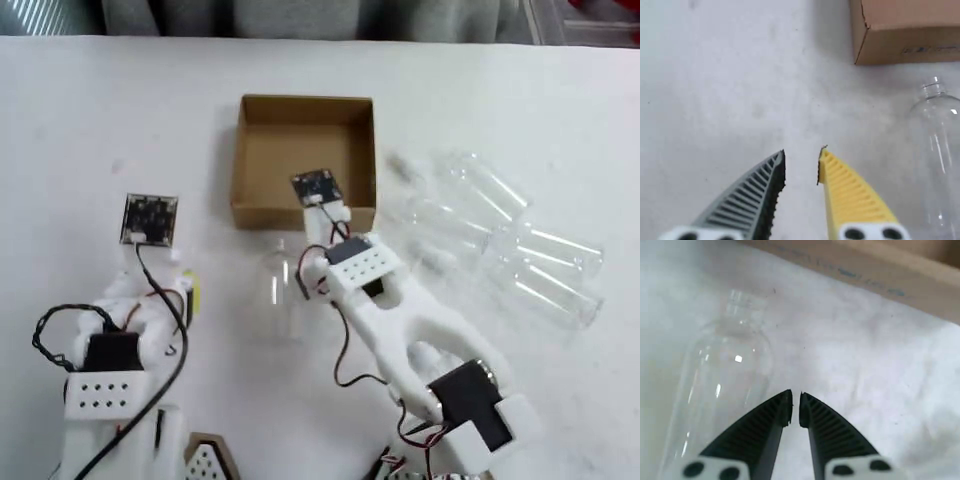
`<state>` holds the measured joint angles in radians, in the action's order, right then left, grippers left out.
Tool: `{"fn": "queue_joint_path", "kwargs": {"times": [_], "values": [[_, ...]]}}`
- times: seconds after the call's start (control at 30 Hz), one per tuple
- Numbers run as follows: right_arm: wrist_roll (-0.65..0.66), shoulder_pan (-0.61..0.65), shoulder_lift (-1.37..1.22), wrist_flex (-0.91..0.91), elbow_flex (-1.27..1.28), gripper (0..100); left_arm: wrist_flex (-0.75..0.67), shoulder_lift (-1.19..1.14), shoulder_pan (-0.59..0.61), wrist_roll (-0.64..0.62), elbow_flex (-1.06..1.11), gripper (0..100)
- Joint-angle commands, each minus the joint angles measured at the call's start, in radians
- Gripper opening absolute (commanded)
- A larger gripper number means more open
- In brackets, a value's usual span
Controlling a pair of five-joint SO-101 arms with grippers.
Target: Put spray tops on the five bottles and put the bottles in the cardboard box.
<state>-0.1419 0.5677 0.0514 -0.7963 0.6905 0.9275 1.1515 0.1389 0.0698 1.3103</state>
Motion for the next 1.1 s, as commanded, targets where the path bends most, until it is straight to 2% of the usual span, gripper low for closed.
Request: {"fn": "queue_joint_path", "kwargs": {"times": [0.0, 0.23, 0.5, 0.63, 0.8, 0.9, 1.07], "values": [[-0.009, 0.015, 0.007, -0.027, -0.034, 1.6, -0.02, -0.005, -0.012, -0.011, -0.009, 14], [-0.009, 0.094, 0.008, -0.071, -0.034, 1.6, -0.015, -0.007, -0.041, -0.02, -0.054, 14], [-0.008, 0.025, 0.013, -0.082, -0.034, 1.6, 0.1, -0.007, -0.245, -0.109, -0.198, 14], [-0.008, 0.022, 0.008, -0.079, -0.034, 1.6, 0.092, -0.008, -0.357, -0.112, -0.203, 14], [-0.008, 0.022, 0.007, -0.079, -0.034, 1.6, 0.06, -0.018, -0.415, -0.219, -0.186, 23], [-0.008, 0.022, 0.007, -0.079, -0.034, 1.6, 0.029, -0.09, -0.443, -0.245, -0.181, 24], [-0.008, 0.022, 0.007, -0.077, -0.034, 1.6, -0.061, -0.341, -0.444, -0.276, -0.219, 23]]}}
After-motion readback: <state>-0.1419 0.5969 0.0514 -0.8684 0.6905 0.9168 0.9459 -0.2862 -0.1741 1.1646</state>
